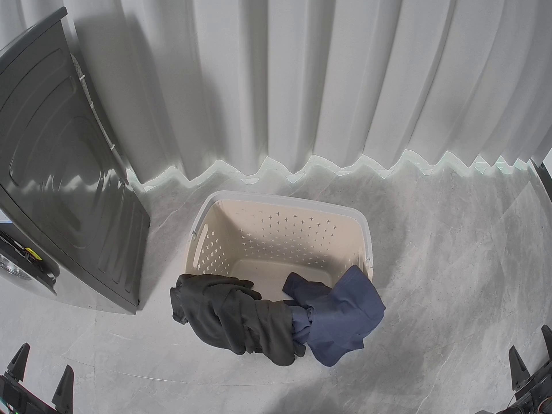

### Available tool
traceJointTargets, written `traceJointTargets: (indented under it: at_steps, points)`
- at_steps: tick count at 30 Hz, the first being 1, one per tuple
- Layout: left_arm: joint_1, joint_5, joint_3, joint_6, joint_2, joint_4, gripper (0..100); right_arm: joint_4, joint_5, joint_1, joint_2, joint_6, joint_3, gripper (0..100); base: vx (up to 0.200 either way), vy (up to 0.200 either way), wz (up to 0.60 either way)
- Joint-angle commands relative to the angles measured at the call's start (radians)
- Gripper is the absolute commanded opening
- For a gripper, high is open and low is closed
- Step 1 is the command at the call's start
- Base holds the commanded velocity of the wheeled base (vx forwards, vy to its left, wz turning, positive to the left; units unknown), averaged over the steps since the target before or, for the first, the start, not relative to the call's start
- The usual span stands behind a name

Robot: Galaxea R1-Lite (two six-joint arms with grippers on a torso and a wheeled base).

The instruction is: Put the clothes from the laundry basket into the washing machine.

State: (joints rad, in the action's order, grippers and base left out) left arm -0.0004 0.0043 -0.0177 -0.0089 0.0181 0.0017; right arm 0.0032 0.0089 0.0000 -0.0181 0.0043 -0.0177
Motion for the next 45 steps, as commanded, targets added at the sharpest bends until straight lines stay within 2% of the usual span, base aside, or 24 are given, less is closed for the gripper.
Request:
traceJointTargets:
  at_steps: [1,14,20,32,38,45]
  points:
    - [0.0,0.0,0.016,0.0,-0.018,0.0,100,0.0,0.0,0.0,0.006,0.0,0.016,100,0.0,0.0,0.0]
    - [-0.001,-0.001,0.016,0.0,-0.018,0.0,100,0.0,0.0,0.0,0.004,0.0,0.016,100,0.185,0.0,0.0]
    - [-0.001,-0.001,0.016,0.0,-0.018,0.0,100,0.0,0.002,0.0,0.006,0.0,0.016,100,0.0,0.0,0.0]
    - [-0.001,-0.001,0.016,0.001,-0.018,0.0,100,0.0,0.002,-0.002,0.004,0.0,0.016,100,0.2,0.0,0.0]
    - [0.0,-0.001,0.016,0.0,-0.018,0.0,100,0.0,0.002,0.0,0.004,0.0,0.016,100,0.0,0.0,0.0]
    - [0.0,-0.001,0.016,0.001,-0.018,0.0,100,0.0,0.002,0.0,0.006,0.0,0.016,100,0.171,0.0,0.0]
